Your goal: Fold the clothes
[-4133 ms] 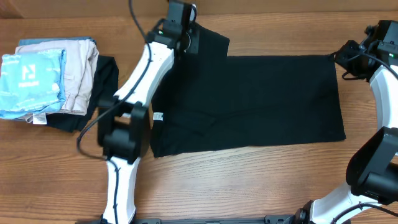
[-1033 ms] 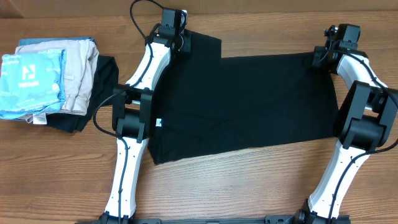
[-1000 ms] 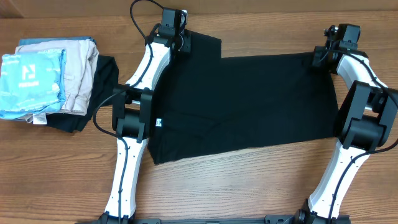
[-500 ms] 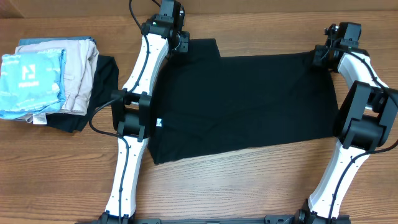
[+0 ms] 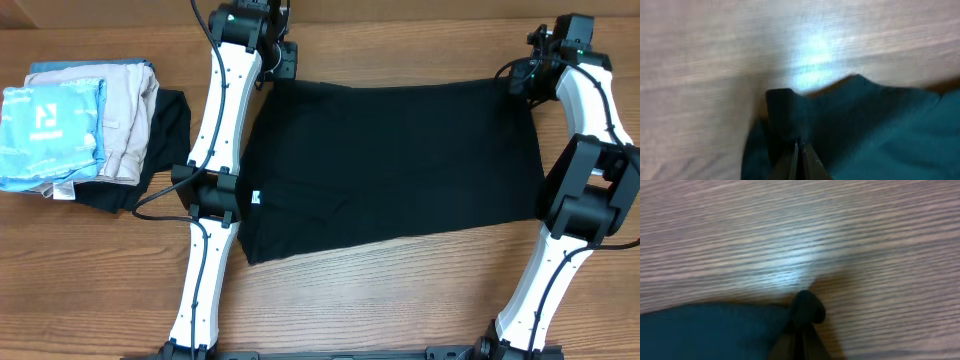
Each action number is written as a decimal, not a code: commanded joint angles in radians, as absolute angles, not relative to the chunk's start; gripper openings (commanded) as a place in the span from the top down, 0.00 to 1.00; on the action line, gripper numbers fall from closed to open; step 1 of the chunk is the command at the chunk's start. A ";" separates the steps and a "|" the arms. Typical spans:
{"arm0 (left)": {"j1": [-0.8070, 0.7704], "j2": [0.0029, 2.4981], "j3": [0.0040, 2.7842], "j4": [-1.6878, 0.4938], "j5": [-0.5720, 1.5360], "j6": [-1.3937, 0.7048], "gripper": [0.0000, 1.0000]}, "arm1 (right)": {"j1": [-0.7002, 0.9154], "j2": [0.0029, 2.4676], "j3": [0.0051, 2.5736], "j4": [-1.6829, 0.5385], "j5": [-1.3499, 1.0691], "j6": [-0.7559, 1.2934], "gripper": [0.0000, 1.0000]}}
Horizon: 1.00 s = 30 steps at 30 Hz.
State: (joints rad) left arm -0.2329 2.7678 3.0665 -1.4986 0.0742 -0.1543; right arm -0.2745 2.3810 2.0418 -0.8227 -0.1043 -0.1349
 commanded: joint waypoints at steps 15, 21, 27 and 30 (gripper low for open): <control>-0.224 2.598 3.095 -1.690 0.173 -0.242 0.96 | -0.305 2.265 2.090 -1.002 -0.160 -0.078 0.96; -0.235 2.435 2.629 -1.690 0.173 -0.252 0.96 | -0.334 2.242 2.090 -1.091 -0.160 -0.079 0.96; -0.244 2.226 2.273 -1.690 0.139 -0.278 0.96 | -0.342 2.240 2.090 -1.203 -0.159 -0.083 0.96; -0.255 2.115 2.178 -1.690 0.143 -0.296 0.96 | -0.364 2.240 2.090 -1.270 -0.159 -0.086 0.96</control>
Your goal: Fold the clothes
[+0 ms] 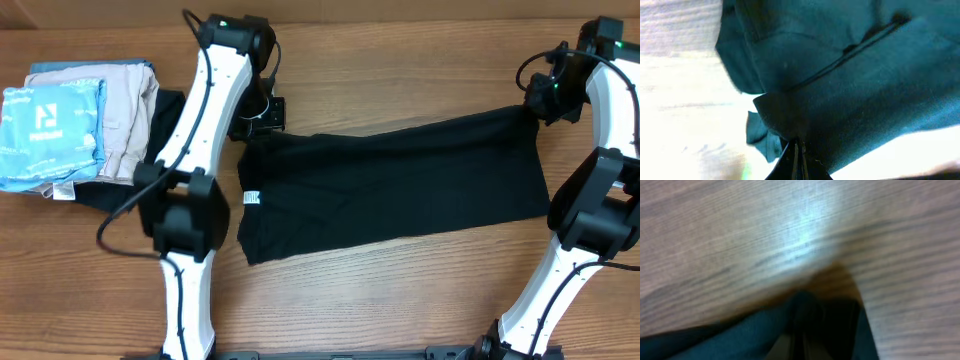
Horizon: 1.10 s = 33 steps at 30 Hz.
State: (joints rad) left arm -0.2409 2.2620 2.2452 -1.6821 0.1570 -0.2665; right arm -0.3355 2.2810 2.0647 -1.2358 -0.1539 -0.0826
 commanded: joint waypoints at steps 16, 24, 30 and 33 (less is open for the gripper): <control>-0.369 2.032 1.662 -1.564 0.109 -0.374 0.96 | -0.395 2.240 2.088 -1.554 -0.147 -0.020 0.96; -0.358 2.033 1.442 -1.385 0.093 -0.370 0.96 | -0.395 2.241 1.974 -1.576 -0.011 0.088 0.96; -0.353 2.033 1.391 -1.347 0.075 -0.366 0.96 | -0.395 2.241 1.841 -1.516 0.037 0.110 0.96; -0.353 2.033 1.377 -1.327 0.070 -0.366 0.96 | -0.395 2.241 1.801 -1.501 0.037 0.110 0.96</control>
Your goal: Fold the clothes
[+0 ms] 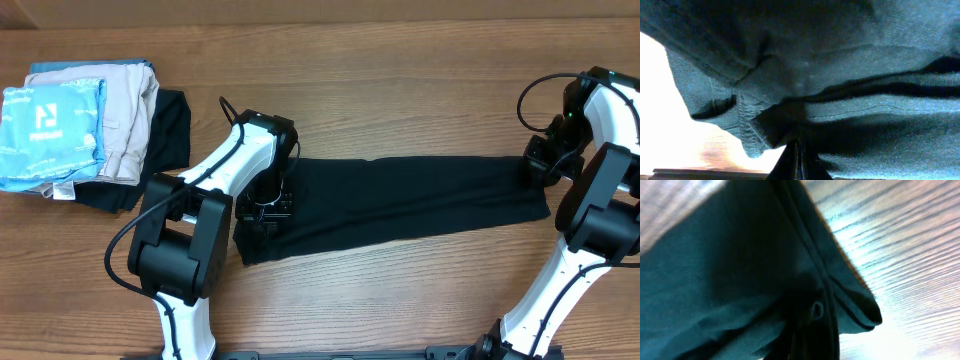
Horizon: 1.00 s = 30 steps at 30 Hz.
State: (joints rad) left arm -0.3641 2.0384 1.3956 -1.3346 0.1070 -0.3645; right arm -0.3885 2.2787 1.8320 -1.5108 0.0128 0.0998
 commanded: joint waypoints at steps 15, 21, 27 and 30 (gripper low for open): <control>-0.322 2.033 1.630 -1.550 0.041 -0.285 0.21 | -0.385 2.238 2.067 -1.695 -0.180 0.026 0.35; -0.331 2.033 1.655 -1.443 0.242 -0.284 0.96 | -0.324 2.238 2.038 -1.684 -0.257 0.026 0.86; -0.376 2.033 1.513 -1.252 0.292 -0.284 0.96 | -0.181 2.238 1.891 -1.593 -0.291 0.015 0.96; -0.374 2.034 1.493 -1.219 0.278 -0.284 0.96 | -0.104 2.238 1.793 -1.526 -0.292 0.015 0.96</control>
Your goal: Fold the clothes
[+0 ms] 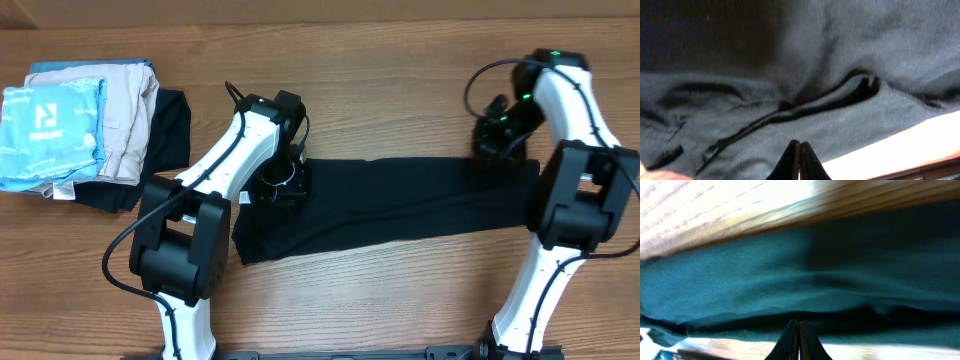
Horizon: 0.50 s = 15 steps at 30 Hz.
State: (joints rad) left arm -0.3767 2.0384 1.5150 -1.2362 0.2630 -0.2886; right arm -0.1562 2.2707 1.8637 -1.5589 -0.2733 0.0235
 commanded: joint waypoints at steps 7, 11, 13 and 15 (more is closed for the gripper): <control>-0.374 2.034 1.493 -1.196 0.227 -0.284 0.93 | -0.006 2.238 1.621 -1.453 -0.293 0.015 0.96; -0.374 2.035 1.493 -1.192 0.197 -0.284 0.92 | -0.006 2.238 1.551 -1.463 -0.293 0.015 0.96; -0.373 2.035 1.493 -1.192 0.176 -0.284 0.92 | -0.006 2.238 1.523 -1.462 -0.292 0.016 0.96; -0.374 2.035 1.493 -1.192 0.176 -0.284 0.91 | -0.006 2.238 1.489 -1.446 -0.289 0.016 0.96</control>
State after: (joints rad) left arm -0.3756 2.0384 1.4982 -1.1919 0.2008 -0.2886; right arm -0.0067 2.2494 1.5410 -1.4654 -0.3077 0.0219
